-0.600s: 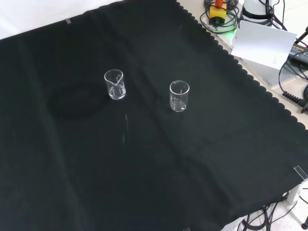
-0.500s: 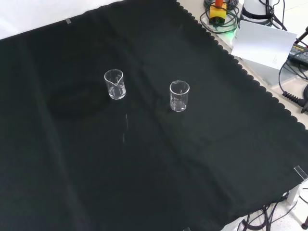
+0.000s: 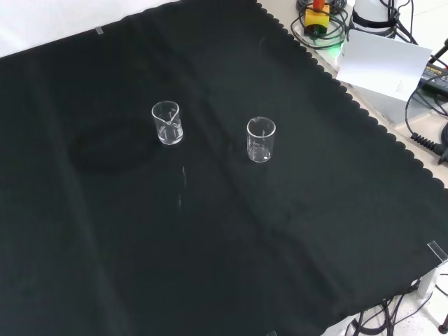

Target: Pick up the beaker on the right.

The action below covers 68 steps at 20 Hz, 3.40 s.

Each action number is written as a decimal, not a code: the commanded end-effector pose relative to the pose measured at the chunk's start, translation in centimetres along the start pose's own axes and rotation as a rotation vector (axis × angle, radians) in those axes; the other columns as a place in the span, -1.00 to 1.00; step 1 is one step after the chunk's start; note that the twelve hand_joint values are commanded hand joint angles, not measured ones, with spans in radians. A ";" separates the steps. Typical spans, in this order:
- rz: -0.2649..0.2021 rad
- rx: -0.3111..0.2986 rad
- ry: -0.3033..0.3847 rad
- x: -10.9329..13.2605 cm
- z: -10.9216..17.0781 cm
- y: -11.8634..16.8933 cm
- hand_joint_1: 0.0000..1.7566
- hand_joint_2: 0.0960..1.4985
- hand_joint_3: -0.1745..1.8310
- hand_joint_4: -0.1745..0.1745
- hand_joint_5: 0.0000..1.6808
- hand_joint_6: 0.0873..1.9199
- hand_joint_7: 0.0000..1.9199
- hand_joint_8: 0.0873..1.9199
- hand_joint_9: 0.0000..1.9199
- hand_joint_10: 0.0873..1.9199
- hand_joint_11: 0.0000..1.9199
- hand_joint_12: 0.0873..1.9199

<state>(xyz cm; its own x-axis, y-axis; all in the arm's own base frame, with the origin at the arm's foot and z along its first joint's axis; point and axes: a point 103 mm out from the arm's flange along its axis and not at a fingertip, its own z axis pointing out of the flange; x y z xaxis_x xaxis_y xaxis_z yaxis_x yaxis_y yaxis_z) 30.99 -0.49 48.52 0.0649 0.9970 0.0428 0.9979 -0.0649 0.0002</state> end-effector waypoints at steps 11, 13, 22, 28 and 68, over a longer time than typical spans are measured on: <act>0.081 0.041 0.003 -5.1 5.5 4.0 -0.84 0.61 -0.55 -0.18 -0.60 -1.00 -0.89 -0.49 -0.78 -0.35 -1.00 0.39; 0.080 0.063 0.014 -6.2 6.8 5.7 -0.79 0.57 -0.56 -0.20 -0.59 -1.00 -0.87 -0.47 -0.75 -0.34 -1.00 0.42; 0.045 0.114 0.059 -9.3 12.4 13.5 -0.70 0.50 -0.58 -0.21 -0.59 -1.00 -0.86 -0.45 -0.74 -0.34 -1.00 0.44; 0.044 0.164 0.064 -9.3 16.6 15.9 -0.65 0.45 -0.59 -0.20 -0.59 -1.00 -0.86 -0.44 -0.74 -0.34 -1.00 0.44; -0.210 0.331 0.399 -9.5 35.5 20.1 -0.20 -0.16 -0.47 -0.11 -0.76 -1.00 -0.94 -0.46 -0.77 -0.37 -1.00 0.41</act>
<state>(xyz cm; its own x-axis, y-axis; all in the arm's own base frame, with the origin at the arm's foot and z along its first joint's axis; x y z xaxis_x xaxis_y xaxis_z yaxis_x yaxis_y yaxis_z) 49.43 -10.13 14.20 -0.0405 0.9243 0.3796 0.9406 0.1634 -0.2975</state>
